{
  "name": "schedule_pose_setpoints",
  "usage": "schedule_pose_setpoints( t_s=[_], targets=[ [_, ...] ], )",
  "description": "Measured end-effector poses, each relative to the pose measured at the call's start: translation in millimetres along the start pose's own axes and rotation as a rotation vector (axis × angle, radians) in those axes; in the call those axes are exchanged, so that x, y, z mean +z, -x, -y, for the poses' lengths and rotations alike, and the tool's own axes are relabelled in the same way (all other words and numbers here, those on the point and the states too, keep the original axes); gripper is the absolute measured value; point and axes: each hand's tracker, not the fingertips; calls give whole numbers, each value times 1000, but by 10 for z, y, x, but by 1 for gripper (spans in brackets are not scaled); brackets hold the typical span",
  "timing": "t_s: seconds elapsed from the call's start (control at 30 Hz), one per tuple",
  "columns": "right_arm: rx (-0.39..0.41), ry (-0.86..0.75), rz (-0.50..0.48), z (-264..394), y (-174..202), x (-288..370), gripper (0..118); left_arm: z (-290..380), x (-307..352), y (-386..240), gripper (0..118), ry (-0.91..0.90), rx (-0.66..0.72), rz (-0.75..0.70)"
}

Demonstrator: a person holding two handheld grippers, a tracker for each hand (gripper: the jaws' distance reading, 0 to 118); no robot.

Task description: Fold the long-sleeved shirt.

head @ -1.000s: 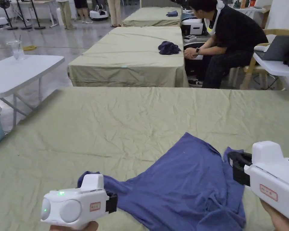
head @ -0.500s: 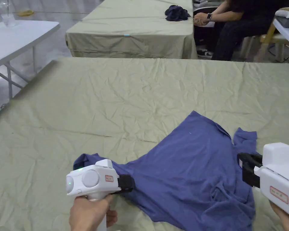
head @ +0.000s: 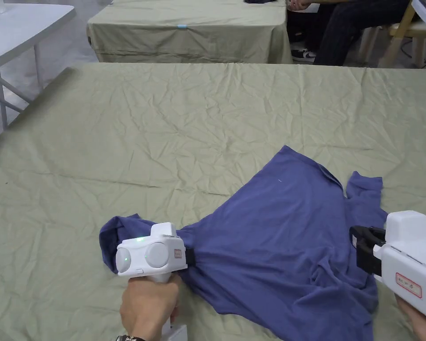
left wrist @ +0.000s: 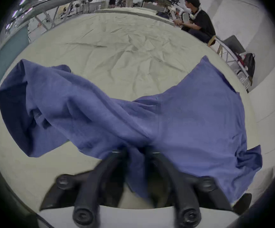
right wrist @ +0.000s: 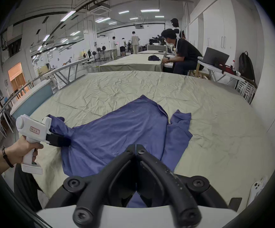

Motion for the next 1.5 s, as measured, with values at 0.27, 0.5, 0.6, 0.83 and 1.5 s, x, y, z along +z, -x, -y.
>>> schedule_pose_setpoints(
  t_s=[0.27, 0.5, 0.6, 0.83, 1.5],
  targets=[
    [164, 59, -69, -633, -241, -533, 2, -36, -27, 139, 10, 30, 64, 24],
    [419, 238, -182, -1595, -351, -2028, 2, -135, -66, 162, 10, 70, 101, 26],
    [487, 303, -197, -1876, -322, -2683, 3, -177, -84, 150, 10, 86, 101, 21],
    [571, 422, -199, -2169, -349, -3815, 62, -189, -115, 192, 10, 94, 147, 28],
    [547, 352, -115, -2023, -328, -3554, 6, -100, 49, 231, 9, -2, 182, 80]
  ],
)
